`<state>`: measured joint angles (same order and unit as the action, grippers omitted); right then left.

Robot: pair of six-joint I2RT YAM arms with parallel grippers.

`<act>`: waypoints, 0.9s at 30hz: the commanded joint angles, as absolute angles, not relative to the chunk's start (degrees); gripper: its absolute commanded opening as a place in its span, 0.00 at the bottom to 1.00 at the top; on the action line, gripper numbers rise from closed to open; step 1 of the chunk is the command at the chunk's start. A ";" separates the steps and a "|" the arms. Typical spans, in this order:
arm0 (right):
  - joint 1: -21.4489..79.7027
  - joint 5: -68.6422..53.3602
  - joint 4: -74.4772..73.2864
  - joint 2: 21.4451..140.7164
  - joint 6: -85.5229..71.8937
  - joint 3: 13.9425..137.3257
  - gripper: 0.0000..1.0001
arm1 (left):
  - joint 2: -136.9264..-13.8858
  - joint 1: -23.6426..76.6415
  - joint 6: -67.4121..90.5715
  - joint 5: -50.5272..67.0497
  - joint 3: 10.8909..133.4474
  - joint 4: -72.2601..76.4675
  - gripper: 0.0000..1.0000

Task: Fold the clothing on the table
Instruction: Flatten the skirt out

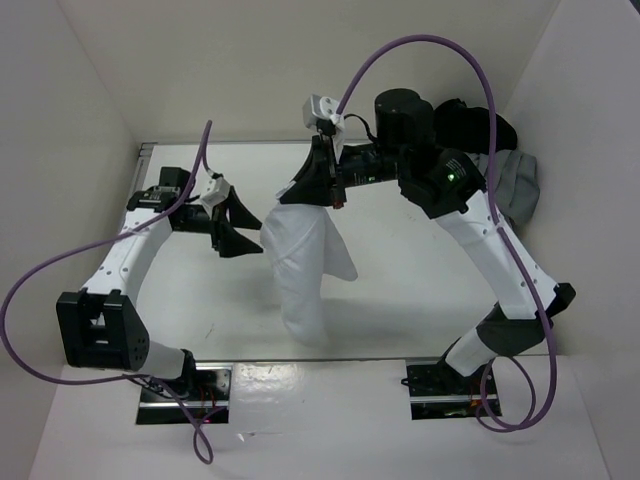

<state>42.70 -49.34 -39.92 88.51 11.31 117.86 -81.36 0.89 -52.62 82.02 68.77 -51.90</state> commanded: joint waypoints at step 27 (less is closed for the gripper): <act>42.45 -54.93 -40.96 89.30 10.81 122.78 0.00 | -80.68 5.46 -58.27 97.47 66.53 -51.68 0.71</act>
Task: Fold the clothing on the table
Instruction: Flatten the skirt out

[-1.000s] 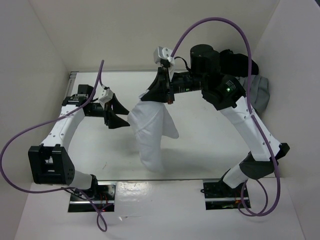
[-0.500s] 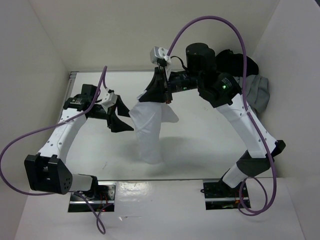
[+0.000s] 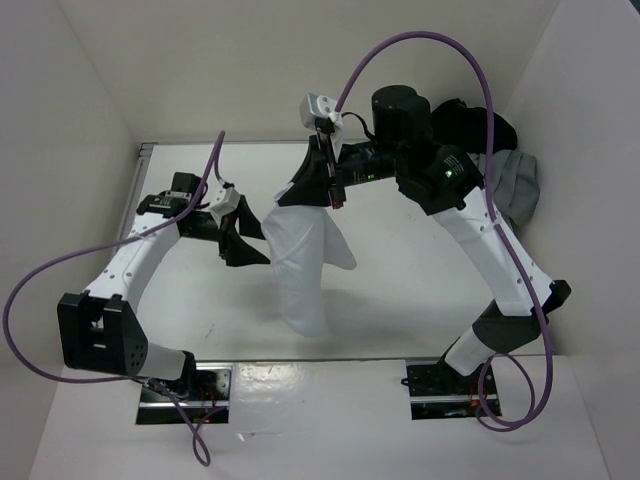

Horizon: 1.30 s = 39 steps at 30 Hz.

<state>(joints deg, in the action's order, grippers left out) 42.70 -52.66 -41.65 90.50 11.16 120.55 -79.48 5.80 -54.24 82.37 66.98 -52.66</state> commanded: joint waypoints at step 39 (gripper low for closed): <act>42.45 -57.31 -38.85 88.68 9.76 118.22 0.00 | -74.54 5.98 -54.23 97.47 68.91 -48.96 0.20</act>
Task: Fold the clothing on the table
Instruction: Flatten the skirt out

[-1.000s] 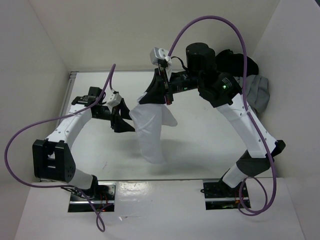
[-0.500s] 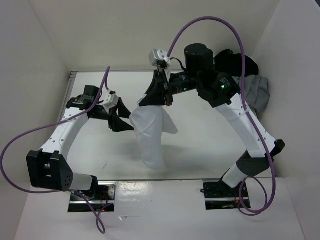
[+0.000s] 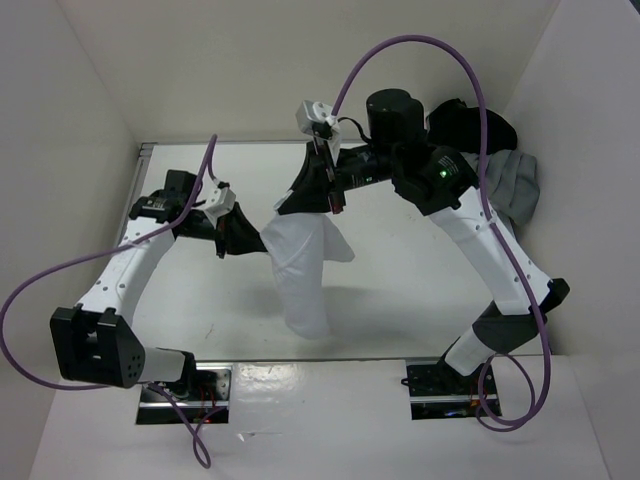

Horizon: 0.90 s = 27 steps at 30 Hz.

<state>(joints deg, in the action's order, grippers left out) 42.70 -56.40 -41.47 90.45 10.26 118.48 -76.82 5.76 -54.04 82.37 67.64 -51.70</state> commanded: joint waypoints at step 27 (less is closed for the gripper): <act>42.45 -9.77 -29.88 71.37 20.57 92.03 0.00 | -65.83 3.51 -31.63 70.15 75.32 -41.12 0.05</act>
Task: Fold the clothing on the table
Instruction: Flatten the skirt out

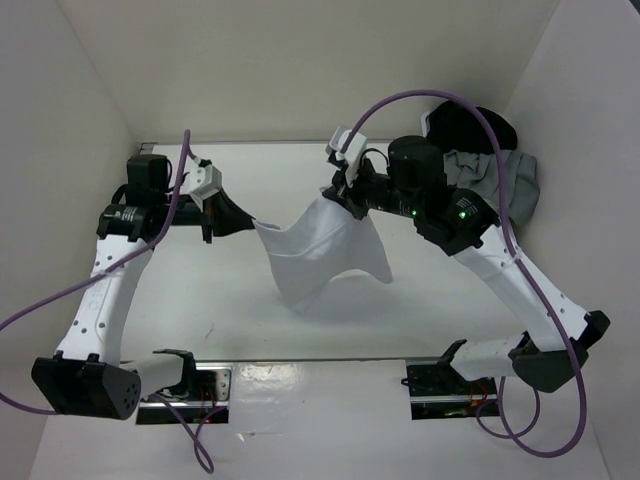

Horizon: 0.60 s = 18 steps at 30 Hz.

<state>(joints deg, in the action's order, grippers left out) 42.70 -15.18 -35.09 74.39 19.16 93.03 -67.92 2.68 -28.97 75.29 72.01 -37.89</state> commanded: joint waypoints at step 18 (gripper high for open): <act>41.40 -17.74 -32.17 66.01 22.76 87.37 0.02 | -58.27 4.04 -31.11 55.38 79.36 -43.50 0.03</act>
